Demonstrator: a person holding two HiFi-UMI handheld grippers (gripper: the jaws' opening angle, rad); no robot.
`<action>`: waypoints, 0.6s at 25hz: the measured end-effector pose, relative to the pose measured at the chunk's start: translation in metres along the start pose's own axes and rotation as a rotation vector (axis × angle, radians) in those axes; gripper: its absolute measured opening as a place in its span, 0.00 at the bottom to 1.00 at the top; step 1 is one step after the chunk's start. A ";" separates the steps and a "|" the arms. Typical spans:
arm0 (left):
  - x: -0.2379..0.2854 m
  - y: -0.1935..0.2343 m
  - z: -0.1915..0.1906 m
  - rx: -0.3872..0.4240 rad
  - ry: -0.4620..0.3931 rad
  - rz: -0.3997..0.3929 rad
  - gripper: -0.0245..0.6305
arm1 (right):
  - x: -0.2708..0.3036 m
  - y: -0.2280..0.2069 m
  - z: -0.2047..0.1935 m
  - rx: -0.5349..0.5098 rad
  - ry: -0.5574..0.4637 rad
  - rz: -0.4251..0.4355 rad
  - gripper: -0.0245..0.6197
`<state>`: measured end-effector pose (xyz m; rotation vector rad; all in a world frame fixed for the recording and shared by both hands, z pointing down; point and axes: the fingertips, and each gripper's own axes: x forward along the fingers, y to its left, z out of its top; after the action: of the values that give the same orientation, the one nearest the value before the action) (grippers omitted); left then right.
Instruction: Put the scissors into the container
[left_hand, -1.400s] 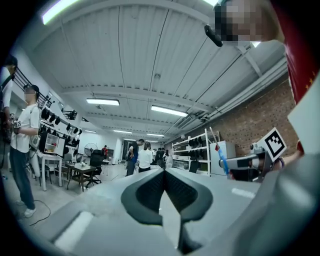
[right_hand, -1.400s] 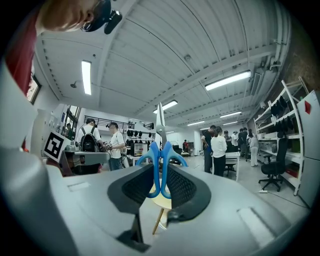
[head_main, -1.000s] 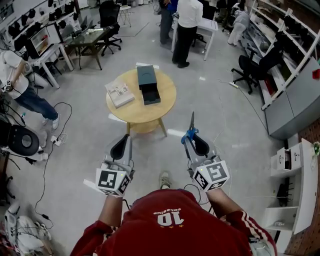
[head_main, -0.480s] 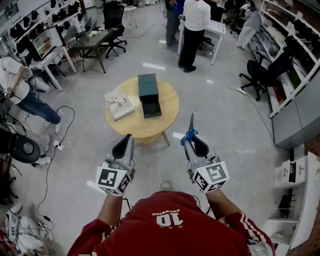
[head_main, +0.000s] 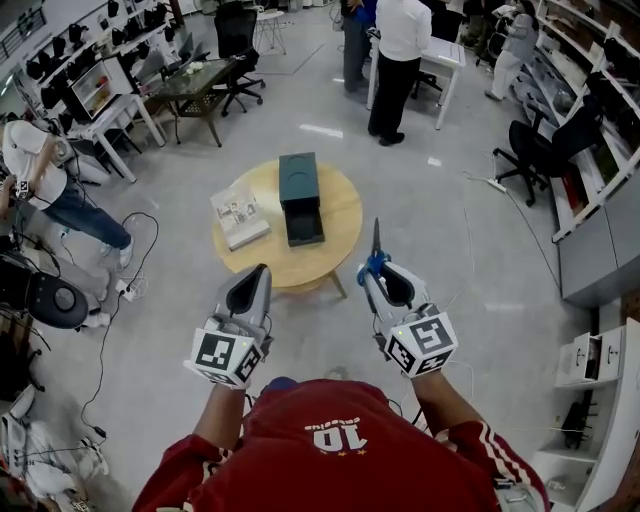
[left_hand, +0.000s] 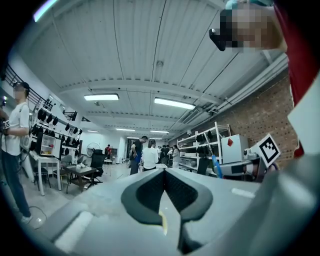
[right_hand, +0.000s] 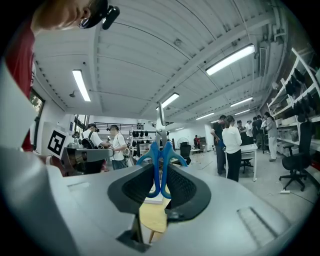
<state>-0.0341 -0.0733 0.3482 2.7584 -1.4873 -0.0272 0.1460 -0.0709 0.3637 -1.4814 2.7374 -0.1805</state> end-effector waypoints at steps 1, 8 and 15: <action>0.003 0.000 0.001 0.000 0.002 0.001 0.04 | 0.003 -0.001 0.001 0.003 0.000 0.007 0.17; 0.009 0.003 -0.004 -0.020 0.018 0.005 0.04 | 0.014 -0.003 -0.007 0.012 0.023 0.035 0.17; 0.025 0.014 -0.012 -0.065 0.010 0.004 0.04 | 0.030 -0.007 -0.021 0.013 0.054 0.054 0.17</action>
<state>-0.0317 -0.1015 0.3602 2.7004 -1.4627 -0.0600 0.1339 -0.0983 0.3860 -1.4192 2.8089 -0.2407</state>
